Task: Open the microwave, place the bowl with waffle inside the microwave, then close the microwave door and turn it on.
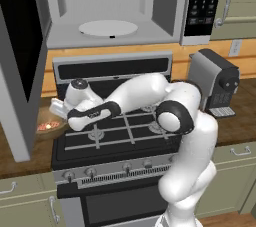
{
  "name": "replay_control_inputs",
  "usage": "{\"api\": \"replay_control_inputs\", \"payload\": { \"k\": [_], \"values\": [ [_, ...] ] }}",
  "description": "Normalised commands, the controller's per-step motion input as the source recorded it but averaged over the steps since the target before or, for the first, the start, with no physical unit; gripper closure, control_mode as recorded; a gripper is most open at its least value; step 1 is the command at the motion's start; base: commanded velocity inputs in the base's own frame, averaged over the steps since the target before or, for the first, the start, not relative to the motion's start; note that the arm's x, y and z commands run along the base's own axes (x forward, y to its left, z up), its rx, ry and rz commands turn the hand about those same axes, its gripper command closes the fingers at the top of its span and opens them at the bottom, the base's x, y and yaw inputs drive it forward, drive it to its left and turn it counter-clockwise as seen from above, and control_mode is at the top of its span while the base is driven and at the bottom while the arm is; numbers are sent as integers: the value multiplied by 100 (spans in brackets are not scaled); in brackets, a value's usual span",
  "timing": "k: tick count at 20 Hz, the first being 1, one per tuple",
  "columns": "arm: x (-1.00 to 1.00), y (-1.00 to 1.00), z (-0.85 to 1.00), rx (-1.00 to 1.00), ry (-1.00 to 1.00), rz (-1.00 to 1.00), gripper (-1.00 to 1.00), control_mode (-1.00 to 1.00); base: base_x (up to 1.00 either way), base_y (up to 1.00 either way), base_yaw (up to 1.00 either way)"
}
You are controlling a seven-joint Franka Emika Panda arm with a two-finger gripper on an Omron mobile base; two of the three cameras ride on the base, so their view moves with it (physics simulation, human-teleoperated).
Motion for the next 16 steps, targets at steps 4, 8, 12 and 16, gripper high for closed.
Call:
{"api": "replay_control_inputs", "payload": {
  "k": [4, 8, 12, 16],
  "values": [
    [-36, -68, 55, 2, 0, -33, 100, -100, 0, 0, 0],
    [-31, -78, 48, 1, 1, -30, 100, -100, 0, 0, 0],
    [-48, -81, 42, 0, 0, -31, 100, -100, 0, 0, 0],
    [-50, -75, 51, 1, 0, -33, 100, -100, 0, 0, 0]
  ]
}}
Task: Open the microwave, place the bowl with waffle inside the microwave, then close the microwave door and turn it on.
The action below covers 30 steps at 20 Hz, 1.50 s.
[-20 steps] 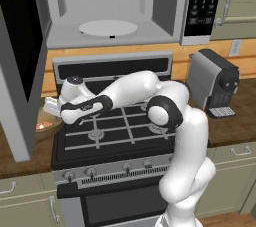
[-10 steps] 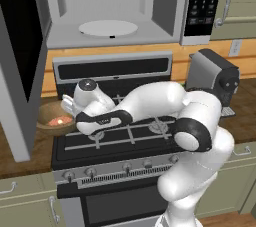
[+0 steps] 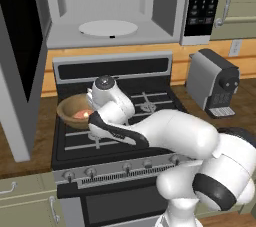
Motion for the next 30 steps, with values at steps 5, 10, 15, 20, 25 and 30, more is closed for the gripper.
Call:
{"api": "replay_control_inputs", "payload": {
  "k": [5, 10, 15, 20, 25, 30],
  "values": [
    [-51, -81, 46, 1, 6, -28, 100, -100, 0, 0, 0],
    [-52, -73, 48, 1, 6, -19, 100, -100, 0, 0, 0],
    [-39, -58, 64, 2, 2, -9, 100, -100, 0, 0, 0],
    [-43, -42, 71, 0, 0, -2, 100, -100, 0, 0, 0],
    [-63, -18, 51, 0, 0, -1, 100, -100, 0, 0, 0],
    [-56, -13, 58, 0, -1, -3, 100, -100, 0, 0, 0]
  ]
}}
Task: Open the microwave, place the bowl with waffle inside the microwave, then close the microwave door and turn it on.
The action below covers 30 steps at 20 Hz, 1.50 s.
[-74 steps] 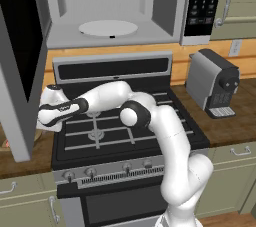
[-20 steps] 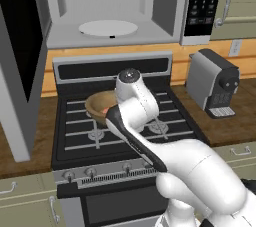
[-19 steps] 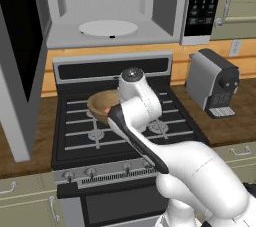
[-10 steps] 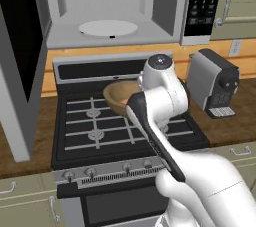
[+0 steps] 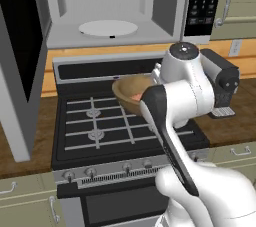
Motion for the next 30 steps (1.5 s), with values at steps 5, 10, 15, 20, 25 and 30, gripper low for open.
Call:
{"api": "replay_control_inputs", "payload": {
  "k": [5, 10, 15, 20, 25, 30],
  "values": [
    [-30, -10, 62, 0, -11, 0, 100, -100, 0, 0, 0],
    [-20, -7, 47, 0, -17, -1, 100, -100, 0, 0, 0],
    [-37, -17, 54, 0, -27, -1, 100, -100, 0, 0, 0],
    [-13, -5, 55, 0, -26, 0, 100, -100, 0, 0, 0],
    [3, 0, 48, 0, -20, 0, 100, -100, 0, 0, 0],
    [28, 0, 36, 0, -20, 0, 100, -100, 0, 0, 0]
  ]
}}
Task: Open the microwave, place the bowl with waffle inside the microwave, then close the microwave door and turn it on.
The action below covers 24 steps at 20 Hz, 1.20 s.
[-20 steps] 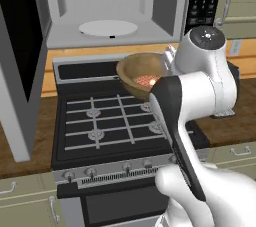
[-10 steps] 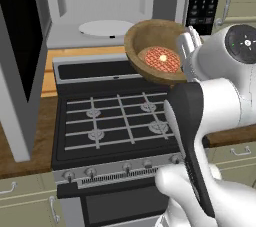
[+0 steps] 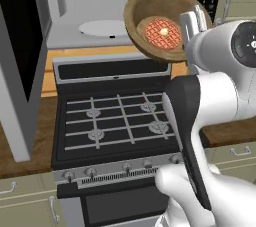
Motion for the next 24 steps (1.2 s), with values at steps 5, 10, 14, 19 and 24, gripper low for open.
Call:
{"api": "replay_control_inputs", "payload": {
  "k": [5, 10, 14, 19, 24],
  "values": [
    [43, 0, 22, 0, -18, 0, 100, -100, 0, 0, 0],
    [94, 0, -2, 0, -1, 0, 100, -100, 0, 0, 0],
    [98, 0, -1, 0, 7, 0, 100, -100, 0, 0, 0],
    [82, 9, 0, 0, 0, 0, 100, -100, 0, 0, 0],
    [72, 23, -2, 0, 0, 3, 100, -100, 0, 0, 0]
  ]
}}
